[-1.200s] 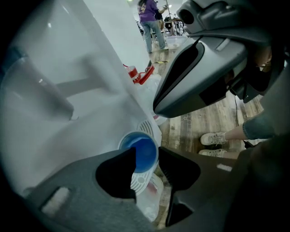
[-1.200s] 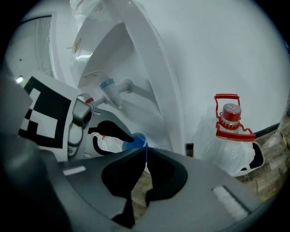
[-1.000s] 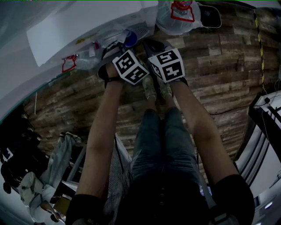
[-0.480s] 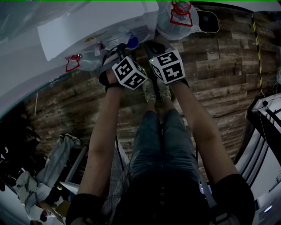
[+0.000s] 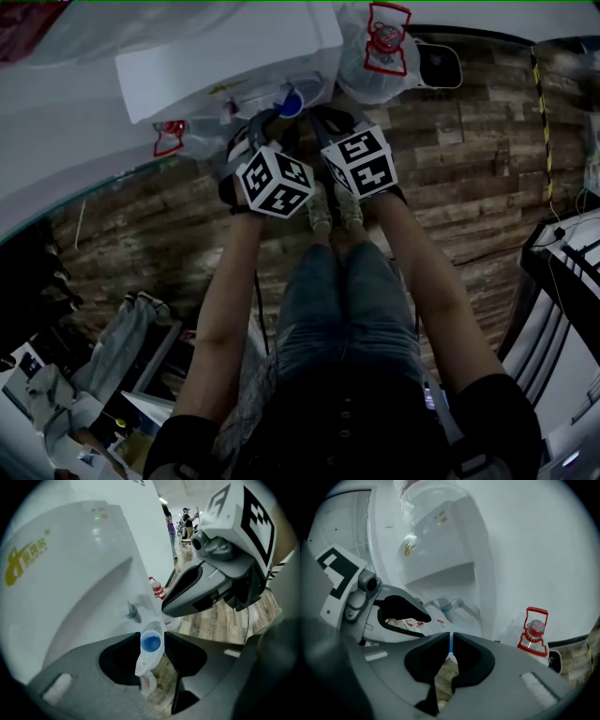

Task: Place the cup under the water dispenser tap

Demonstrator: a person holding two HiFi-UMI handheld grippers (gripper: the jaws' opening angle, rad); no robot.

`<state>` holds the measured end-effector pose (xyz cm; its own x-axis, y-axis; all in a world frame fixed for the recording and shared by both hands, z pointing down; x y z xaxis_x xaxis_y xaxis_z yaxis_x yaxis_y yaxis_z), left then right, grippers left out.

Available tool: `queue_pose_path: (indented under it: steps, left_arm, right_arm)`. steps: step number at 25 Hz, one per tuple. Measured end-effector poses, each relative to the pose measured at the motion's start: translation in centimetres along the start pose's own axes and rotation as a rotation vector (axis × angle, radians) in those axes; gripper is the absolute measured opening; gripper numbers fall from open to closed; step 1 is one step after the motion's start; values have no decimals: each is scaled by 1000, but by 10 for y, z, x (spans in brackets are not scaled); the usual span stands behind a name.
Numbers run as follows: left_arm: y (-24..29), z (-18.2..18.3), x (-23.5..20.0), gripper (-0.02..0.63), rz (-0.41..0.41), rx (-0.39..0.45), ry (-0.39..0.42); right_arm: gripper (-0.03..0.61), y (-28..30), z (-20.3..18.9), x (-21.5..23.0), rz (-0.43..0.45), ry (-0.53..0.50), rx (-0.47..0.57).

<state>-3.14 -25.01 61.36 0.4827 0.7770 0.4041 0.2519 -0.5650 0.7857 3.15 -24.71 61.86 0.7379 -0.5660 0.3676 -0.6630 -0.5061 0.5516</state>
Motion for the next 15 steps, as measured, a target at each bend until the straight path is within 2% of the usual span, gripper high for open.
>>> queue_pose_path:
  steps: [8,15]
  left_arm:
    - [-63,26,-27,164,50,116,-153]
    - [-107,40,-44,163,27,219,-310]
  right_arm:
    - [29,-33,40,-26,-7,-88,33]
    - [34,-62,69,-50,2,-96,63]
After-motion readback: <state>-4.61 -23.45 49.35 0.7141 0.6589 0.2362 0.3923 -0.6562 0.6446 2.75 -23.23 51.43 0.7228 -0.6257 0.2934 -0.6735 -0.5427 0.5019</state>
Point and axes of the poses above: the fingertips, and each gripper's own axes: y forward along the fingers, x to its right, z out of its top, the point moved 3 cm from there along -y, backward along the fingers, and after that the axes turned 9 degrees about z, right-handed, at the moved point
